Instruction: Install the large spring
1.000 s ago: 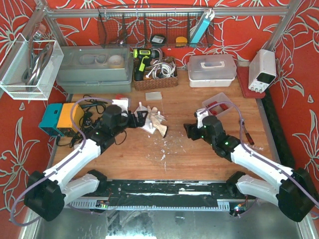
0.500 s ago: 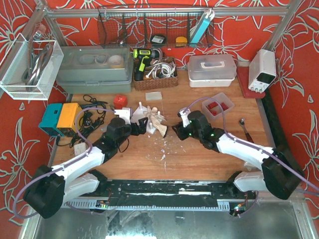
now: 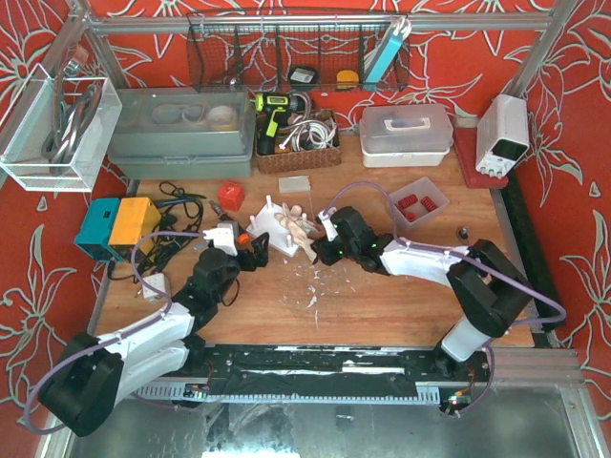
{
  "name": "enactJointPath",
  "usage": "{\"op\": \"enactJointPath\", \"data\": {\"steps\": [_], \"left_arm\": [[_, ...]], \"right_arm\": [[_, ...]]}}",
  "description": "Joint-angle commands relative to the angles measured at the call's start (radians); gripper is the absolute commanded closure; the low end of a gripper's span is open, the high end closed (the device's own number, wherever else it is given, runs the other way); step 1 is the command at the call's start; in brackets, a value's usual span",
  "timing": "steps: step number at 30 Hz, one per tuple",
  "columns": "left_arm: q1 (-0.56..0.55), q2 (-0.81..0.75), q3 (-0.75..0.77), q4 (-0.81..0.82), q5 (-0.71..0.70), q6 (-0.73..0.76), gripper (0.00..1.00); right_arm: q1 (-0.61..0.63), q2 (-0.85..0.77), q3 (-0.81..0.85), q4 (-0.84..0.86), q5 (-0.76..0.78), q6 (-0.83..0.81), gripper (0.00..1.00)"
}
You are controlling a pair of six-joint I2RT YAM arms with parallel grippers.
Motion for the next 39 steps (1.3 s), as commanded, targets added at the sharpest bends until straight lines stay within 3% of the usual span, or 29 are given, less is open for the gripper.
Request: {"op": "enactJointPath", "data": {"steps": [1, 10, 13, 23, 33, 39], "left_arm": [[0.006, -0.023, -0.004, 0.074, -0.034, 0.016, 0.00], [0.006, -0.023, -0.001, 0.078, -0.027, 0.032, 0.00], [0.006, -0.025, -0.002, 0.078, -0.026, 0.034, 0.00], [0.006, -0.033, -0.003, 0.079, -0.023, 0.037, 0.00], [0.007, -0.036, 0.001, 0.069, -0.017, 0.035, 0.00], [0.006, -0.042, 0.004, 0.067, 0.006, 0.035, 0.00]], "right_arm": [[0.004, 0.066, 0.055, 0.017, -0.022, -0.022, 0.48], [0.006, 0.174, 0.108, 0.016, -0.049, -0.042, 0.48], [0.006, 0.189, 0.118, 0.016, -0.056, -0.048, 0.52], [0.006, 0.105, 0.109, -0.035, -0.029, -0.075, 1.00], [0.006, -0.099, 0.085, -0.098, 0.005, -0.081, 1.00], [0.003, -0.233, 0.120, -0.154, 0.230, -0.063, 1.00]]}}
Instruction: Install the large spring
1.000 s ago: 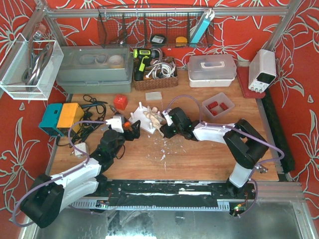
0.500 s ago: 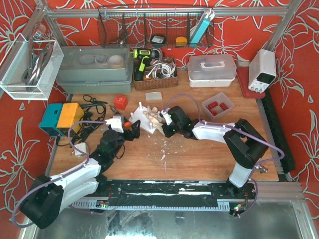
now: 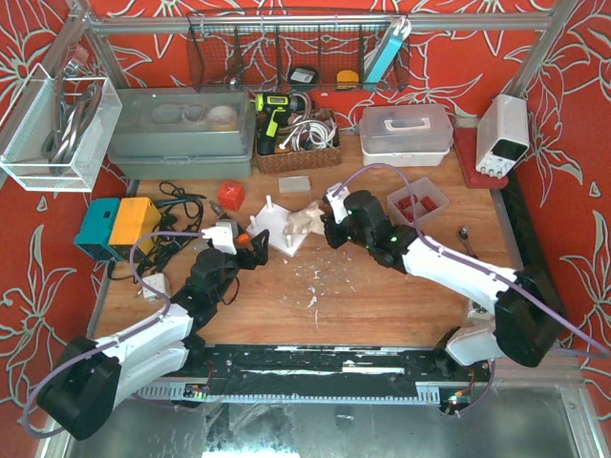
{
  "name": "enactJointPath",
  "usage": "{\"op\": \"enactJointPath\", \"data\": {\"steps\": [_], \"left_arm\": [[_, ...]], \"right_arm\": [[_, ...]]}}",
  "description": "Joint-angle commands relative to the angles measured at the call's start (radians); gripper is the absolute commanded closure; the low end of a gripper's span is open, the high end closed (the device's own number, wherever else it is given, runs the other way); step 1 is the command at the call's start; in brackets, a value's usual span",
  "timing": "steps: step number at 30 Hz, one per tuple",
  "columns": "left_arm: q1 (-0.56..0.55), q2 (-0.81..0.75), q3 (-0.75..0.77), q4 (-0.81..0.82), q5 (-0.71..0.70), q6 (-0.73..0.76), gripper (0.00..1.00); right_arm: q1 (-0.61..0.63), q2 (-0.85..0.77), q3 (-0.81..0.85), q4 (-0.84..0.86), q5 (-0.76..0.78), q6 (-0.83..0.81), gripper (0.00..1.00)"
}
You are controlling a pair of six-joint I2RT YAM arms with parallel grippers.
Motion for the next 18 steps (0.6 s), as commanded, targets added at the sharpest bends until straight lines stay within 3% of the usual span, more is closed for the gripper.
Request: {"op": "enactJointPath", "data": {"steps": [1, 7, 18], "left_arm": [[0.005, -0.011, 0.012, 0.028, 0.015, 0.012, 0.00], [0.005, 0.000, 0.024, 0.027, 0.061, 0.016, 0.00], [0.000, 0.027, 0.048, 0.021, 0.127, 0.032, 0.00]], "right_arm": [[0.000, -0.077, 0.031, -0.047, 0.208, 0.004, 1.00], [-0.028, -0.062, 0.102, -0.018, 0.346, -0.032, 1.00], [-0.132, 0.176, 0.281, 0.057, 0.381, -0.018, 1.00]]}}
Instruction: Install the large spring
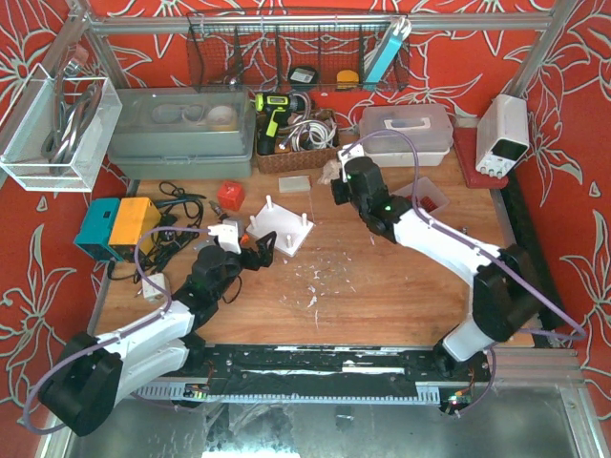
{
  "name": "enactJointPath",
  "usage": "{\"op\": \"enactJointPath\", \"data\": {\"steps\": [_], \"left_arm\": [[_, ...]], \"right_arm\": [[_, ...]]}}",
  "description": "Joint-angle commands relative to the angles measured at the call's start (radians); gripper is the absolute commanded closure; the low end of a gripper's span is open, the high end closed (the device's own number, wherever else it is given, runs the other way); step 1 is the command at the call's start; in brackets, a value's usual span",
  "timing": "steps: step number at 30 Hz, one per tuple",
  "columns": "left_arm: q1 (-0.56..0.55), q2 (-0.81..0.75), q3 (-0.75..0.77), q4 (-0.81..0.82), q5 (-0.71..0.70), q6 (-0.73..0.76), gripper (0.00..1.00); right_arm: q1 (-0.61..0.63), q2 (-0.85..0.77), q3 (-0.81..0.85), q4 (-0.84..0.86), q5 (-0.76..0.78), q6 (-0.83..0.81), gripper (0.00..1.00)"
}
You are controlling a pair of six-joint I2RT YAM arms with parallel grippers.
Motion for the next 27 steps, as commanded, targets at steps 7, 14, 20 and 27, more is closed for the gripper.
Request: {"op": "enactJointPath", "data": {"steps": [7, 14, 20, 27], "left_arm": [[-0.002, -0.013, 0.023, 0.022, 0.028, 0.016, 0.00], [-0.003, -0.002, 0.024, 0.027, 0.026, 0.017, 0.00], [-0.003, 0.004, 0.023, 0.030, 0.016, 0.013, 0.00], [-0.003, -0.001, 0.023, 0.023, -0.023, 0.005, 0.00]], "right_arm": [[-0.056, 0.264, 0.156, 0.060, 0.039, 0.019, 1.00], [-0.058, 0.376, 0.189, 0.049, 0.039, 0.045, 0.90], [-0.070, 0.359, 0.192, -0.022, 0.039, 0.049, 0.56], [-0.075, 0.236, 0.144, -0.130, 0.037, 0.045, 0.32]]}}
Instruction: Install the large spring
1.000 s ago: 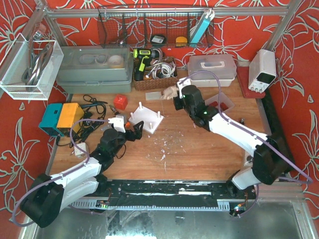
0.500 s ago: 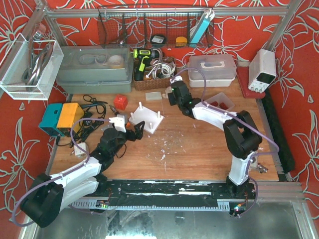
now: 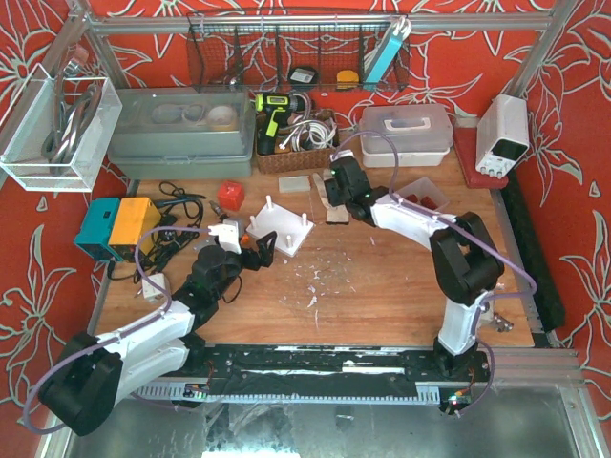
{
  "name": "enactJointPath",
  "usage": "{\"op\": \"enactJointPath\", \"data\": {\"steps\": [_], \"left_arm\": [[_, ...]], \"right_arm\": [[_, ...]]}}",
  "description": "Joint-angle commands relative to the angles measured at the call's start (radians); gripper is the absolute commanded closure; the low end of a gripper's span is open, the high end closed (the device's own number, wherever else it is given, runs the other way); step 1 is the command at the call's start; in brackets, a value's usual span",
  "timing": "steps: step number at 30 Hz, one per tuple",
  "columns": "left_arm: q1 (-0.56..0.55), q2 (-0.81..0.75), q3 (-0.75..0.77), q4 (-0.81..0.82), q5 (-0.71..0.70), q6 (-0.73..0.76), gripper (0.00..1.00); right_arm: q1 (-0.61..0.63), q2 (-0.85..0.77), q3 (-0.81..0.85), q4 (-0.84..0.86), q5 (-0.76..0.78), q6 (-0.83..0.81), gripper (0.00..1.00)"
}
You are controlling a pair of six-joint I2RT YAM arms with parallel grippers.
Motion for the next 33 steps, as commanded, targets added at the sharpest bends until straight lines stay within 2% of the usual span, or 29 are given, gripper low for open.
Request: {"op": "enactJointPath", "data": {"steps": [1, 4, 8, 13, 17, 25, 27, 33], "left_arm": [[-0.002, -0.004, 0.019, 0.021, -0.050, -0.009, 0.00], [-0.002, -0.014, 0.021, -0.005, -0.087, -0.045, 0.00], [-0.002, -0.016, 0.023, -0.008, -0.057, -0.030, 0.00], [-0.002, 0.005, 0.036, 0.012, 0.036, -0.009, 0.00], [-0.005, 0.014, 0.041, 0.017, 0.076, -0.003, 0.00], [-0.019, 0.007, 0.027, 0.055, 0.129, 0.011, 0.00], [-0.021, 0.011, 0.028, 0.056, 0.128, 0.010, 0.00], [-0.026, 0.021, 0.039, 0.052, 0.128, 0.013, 0.00]], "right_arm": [[-0.008, -0.132, -0.025, -0.098, 0.017, 0.009, 0.31], [-0.015, -0.207, -0.065, -0.149, 0.021, 0.024, 0.27], [-0.040, -0.315, -0.120, -0.222, 0.018, 0.072, 0.24], [-0.112, -0.405, -0.143, -0.341, -0.027, 0.168, 0.26], [-0.186, -0.421, -0.126, -0.447, -0.022, 0.233, 0.33], [-0.319, -0.303, -0.060, -0.511, -0.129, 0.290, 0.51], [-0.343, -0.254, -0.015, -0.559, -0.098, 0.338, 0.55], [-0.379, -0.146, 0.030, -0.562, -0.098, 0.457, 0.56]]}}
